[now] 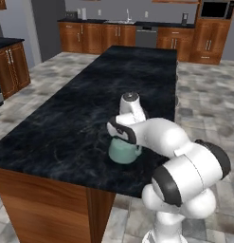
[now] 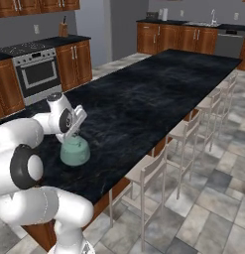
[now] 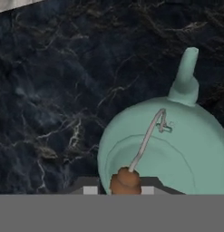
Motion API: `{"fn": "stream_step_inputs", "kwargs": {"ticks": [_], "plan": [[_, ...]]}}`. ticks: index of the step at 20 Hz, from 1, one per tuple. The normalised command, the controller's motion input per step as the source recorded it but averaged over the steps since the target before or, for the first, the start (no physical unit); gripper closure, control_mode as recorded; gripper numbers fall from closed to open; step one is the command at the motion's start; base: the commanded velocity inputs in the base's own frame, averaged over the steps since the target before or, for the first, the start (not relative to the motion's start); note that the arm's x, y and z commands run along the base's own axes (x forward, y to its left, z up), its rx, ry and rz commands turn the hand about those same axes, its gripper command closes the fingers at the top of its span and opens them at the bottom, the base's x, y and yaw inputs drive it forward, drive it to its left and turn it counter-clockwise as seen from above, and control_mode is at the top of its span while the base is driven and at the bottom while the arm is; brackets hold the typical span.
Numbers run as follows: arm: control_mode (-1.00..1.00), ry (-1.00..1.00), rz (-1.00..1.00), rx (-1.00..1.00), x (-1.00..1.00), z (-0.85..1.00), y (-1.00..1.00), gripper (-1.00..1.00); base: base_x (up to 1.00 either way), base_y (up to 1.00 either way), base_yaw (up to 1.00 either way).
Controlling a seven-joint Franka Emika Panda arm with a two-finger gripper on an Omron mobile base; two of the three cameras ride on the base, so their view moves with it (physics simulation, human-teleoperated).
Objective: The kettle is done boiling. Turn off the stove, then wait for 300 timesteps before moving the kettle to the dining table.
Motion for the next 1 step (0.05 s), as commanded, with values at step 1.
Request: {"fn": "stream_step_inputs", "kwargs": {"ticks": [1], "plan": [[-1.0,0.01,0.0,0.0,0.0,-0.21,0.0,1.0,0.0,0.0,0.0]]}}
